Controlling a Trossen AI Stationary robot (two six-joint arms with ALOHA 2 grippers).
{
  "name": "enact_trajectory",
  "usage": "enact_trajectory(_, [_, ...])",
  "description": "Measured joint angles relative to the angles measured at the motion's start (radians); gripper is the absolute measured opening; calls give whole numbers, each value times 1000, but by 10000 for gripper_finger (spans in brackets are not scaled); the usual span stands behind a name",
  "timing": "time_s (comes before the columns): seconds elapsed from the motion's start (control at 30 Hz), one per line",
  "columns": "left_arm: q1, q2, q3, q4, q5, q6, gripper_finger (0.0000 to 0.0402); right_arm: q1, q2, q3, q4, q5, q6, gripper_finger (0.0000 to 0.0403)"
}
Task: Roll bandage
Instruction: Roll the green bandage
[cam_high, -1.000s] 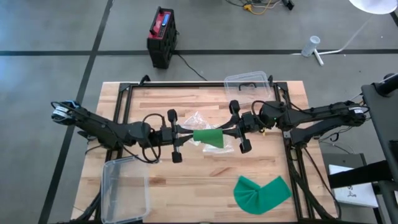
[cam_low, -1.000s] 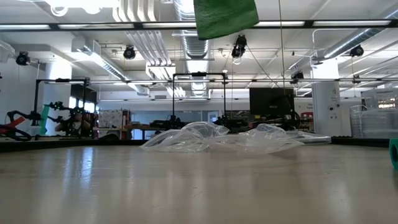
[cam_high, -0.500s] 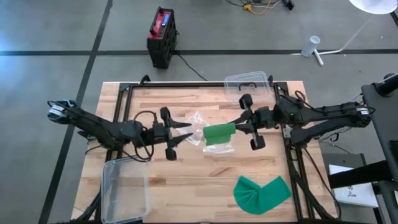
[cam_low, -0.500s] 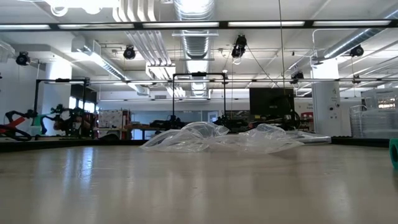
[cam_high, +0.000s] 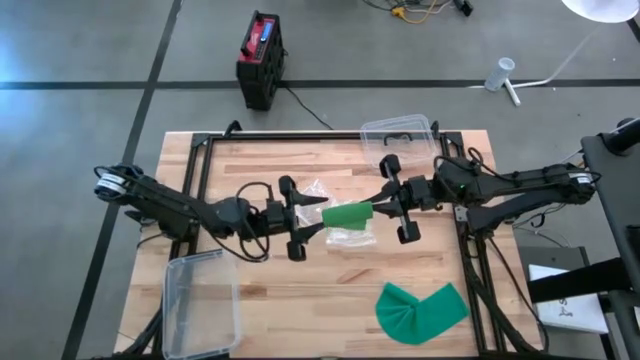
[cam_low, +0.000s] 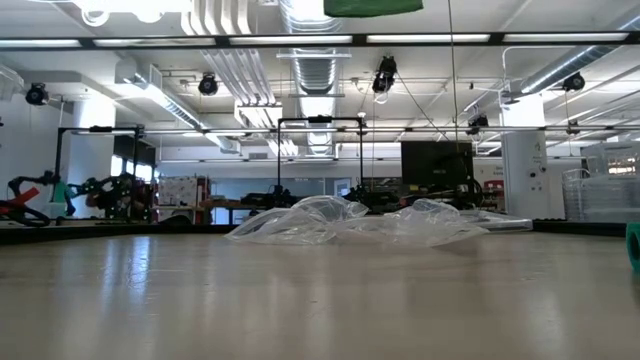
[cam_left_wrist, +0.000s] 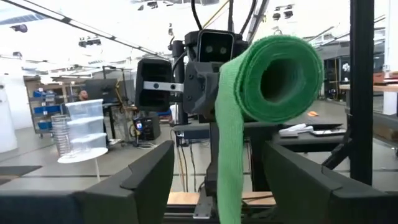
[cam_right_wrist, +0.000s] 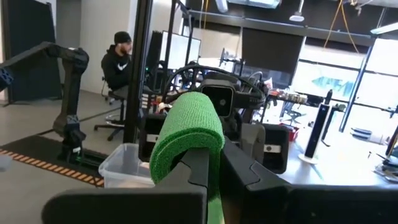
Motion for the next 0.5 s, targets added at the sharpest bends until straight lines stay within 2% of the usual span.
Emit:
enact_trajectory(0.13, [11,1,5,-3,-24,37,230,0,0,0,4,-37,9,4])
enact_trajectory(0.2, [15,1,8,-3,-25,56,214,0,0,0,6,-66,18,4])
enact_trajectory(0.3, [16,6,12,-2,22,82,150,0,0,0,7,-76,45,4])
enact_trajectory(0.4, [16,13,12,-3,90,96,45,0,0,0,7,-76,56,4])
enact_trajectory(0.43, [16,13,12,-4,95,95,23,0,0,0,7,-78,62,4])
enact_trajectory(0.5, [16,13,12,1,79,100,14,0,0,0,5,-97,72,4])
